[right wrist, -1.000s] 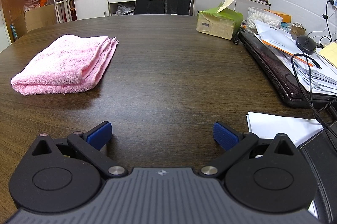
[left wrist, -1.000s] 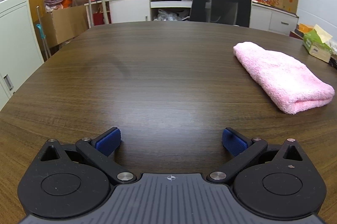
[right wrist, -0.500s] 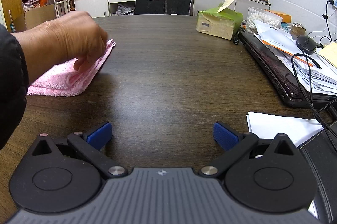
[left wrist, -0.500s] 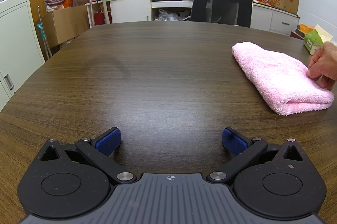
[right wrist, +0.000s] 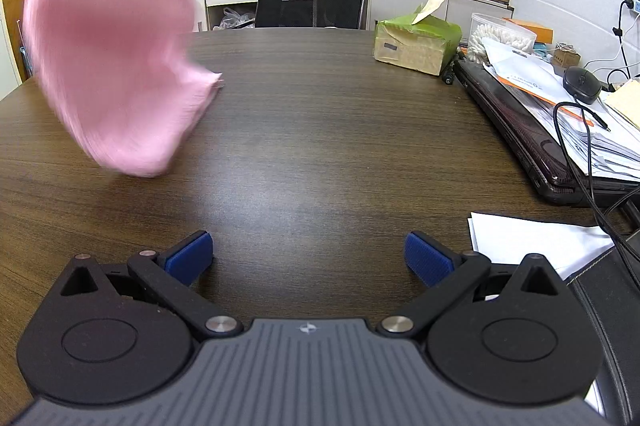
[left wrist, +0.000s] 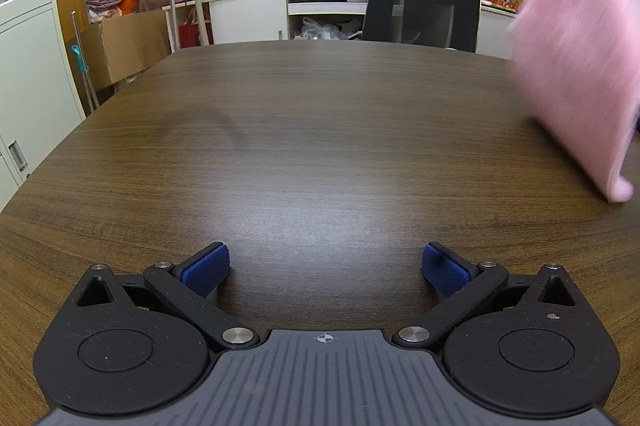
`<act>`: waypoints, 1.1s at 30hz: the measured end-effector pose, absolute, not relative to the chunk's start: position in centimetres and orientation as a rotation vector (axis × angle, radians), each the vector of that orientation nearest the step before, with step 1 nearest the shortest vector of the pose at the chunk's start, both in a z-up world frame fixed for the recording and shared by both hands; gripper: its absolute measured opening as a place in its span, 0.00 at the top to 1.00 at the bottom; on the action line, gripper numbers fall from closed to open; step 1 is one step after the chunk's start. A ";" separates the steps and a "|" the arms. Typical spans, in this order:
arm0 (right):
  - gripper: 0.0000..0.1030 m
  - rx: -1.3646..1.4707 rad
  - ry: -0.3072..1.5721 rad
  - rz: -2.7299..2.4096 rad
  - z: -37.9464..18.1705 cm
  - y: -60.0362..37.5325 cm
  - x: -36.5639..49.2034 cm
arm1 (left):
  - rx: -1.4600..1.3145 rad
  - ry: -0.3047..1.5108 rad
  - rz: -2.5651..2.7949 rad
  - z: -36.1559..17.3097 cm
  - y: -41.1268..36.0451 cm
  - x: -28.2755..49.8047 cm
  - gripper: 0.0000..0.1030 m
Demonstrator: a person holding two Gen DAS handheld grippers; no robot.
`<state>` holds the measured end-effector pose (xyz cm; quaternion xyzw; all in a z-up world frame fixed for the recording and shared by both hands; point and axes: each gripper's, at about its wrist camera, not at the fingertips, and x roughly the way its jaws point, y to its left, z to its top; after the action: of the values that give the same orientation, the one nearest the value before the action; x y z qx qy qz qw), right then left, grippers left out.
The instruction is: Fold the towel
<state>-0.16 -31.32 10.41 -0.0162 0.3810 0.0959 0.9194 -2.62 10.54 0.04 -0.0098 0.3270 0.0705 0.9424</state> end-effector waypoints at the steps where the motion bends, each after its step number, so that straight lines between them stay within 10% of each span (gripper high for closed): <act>1: 0.00 -0.033 0.783 0.197 10.4 -31.3 -0.2 | -0.020 0.667 0.144 0.0 10.6 -2.6 0.00; 33: 0.00 -0.033 0.783 0.197 10.4 -31.3 -0.1 | -0.016 0.668 0.141 0.3 11.4 -2.1 0.00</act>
<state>-0.12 -31.26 10.43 -0.0159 0.3810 0.0956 0.9195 -2.12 11.37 0.30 -0.0080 0.3275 0.0691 0.9423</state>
